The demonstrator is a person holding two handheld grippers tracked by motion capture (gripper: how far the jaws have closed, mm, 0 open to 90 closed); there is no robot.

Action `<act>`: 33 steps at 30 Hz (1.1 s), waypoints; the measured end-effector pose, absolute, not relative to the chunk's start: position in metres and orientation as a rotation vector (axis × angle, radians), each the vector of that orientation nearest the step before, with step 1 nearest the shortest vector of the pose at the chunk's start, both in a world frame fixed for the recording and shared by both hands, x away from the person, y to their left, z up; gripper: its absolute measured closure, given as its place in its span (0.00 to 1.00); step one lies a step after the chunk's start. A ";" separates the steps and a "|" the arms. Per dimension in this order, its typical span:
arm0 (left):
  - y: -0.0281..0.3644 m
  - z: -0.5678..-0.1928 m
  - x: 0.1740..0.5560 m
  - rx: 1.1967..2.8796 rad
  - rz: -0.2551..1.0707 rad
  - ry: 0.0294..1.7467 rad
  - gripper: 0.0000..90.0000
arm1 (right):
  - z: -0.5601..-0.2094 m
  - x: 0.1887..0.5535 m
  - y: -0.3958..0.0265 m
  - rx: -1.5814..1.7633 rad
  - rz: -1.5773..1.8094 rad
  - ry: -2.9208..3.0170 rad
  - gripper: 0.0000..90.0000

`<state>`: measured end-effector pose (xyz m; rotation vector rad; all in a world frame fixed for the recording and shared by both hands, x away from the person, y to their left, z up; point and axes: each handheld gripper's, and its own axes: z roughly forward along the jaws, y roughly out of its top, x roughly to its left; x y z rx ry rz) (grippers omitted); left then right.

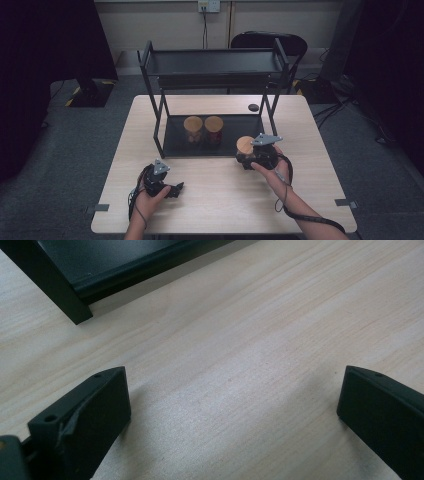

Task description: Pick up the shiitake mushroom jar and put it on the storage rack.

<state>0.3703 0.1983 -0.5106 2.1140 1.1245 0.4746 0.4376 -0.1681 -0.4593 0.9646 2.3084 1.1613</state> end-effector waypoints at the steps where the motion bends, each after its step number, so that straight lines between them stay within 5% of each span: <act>1: 0.198 -0.511 0.370 2.114 0.475 1.124 0.00 | -0.459 0.439 -0.168 0.965 1.162 2.309 0.28; 33: 0.199 -0.511 0.370 2.117 0.478 1.120 0.00 | -0.450 0.469 -0.150 0.993 1.149 2.269 0.28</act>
